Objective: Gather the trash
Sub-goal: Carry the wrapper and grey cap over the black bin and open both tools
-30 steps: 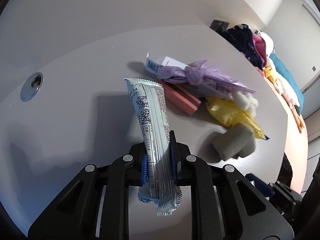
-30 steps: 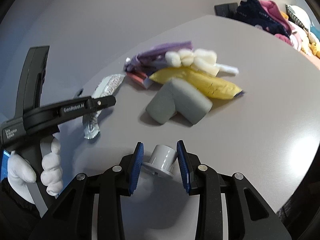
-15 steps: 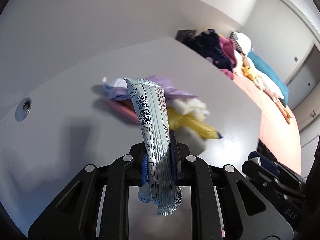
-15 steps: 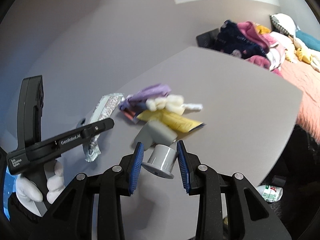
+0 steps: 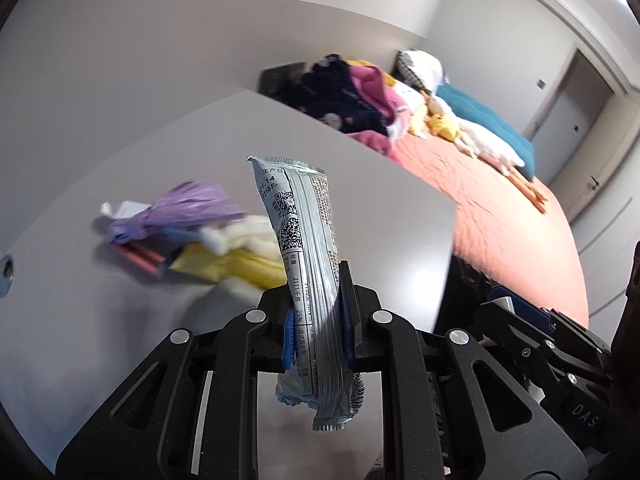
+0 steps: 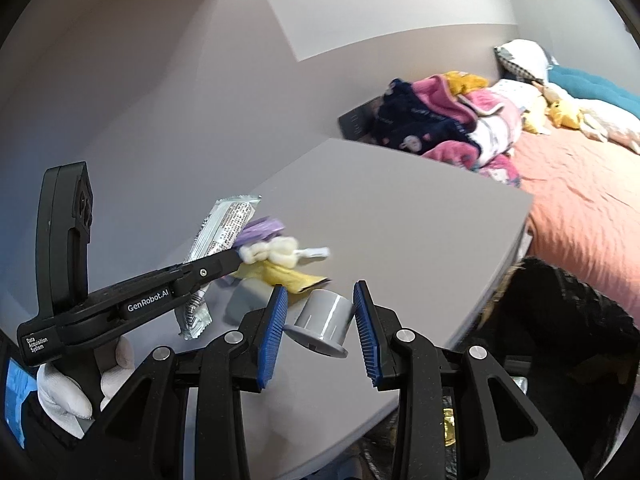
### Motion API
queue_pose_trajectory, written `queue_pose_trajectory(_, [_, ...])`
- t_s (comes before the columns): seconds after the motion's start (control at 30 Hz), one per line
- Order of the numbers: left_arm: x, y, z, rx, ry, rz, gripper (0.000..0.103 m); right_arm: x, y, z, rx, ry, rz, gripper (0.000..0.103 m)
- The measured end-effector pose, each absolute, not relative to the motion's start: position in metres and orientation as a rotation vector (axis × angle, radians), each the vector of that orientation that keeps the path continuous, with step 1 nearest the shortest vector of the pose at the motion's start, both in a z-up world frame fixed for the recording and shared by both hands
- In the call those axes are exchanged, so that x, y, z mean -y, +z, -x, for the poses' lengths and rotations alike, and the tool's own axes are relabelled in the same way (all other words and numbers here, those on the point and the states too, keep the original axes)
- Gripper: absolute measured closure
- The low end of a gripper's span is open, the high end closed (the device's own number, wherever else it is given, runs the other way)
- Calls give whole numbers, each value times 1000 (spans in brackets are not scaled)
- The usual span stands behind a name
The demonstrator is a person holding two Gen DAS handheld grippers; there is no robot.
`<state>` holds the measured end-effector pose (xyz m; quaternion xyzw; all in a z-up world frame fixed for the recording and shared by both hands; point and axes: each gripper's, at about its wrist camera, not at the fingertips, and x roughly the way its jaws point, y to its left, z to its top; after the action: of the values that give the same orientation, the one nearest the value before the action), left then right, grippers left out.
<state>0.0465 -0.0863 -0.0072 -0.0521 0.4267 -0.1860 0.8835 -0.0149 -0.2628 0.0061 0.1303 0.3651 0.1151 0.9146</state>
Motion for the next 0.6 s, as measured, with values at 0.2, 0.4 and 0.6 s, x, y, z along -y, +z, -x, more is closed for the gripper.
queue_pose_trajectory(0.2, [121,-1,-43,-875,-463,76,86,292,13,26,-722,183,-285,67])
queue_pose_trajectory(0.4, [155,4,-38,-867,-537,45,86,323,19,41,-692,115,-306,67])
queue_pose_trajectory(0.6, [190,6,-31,-862,-613,14,86,351,24,56,-669,50,-324,67])
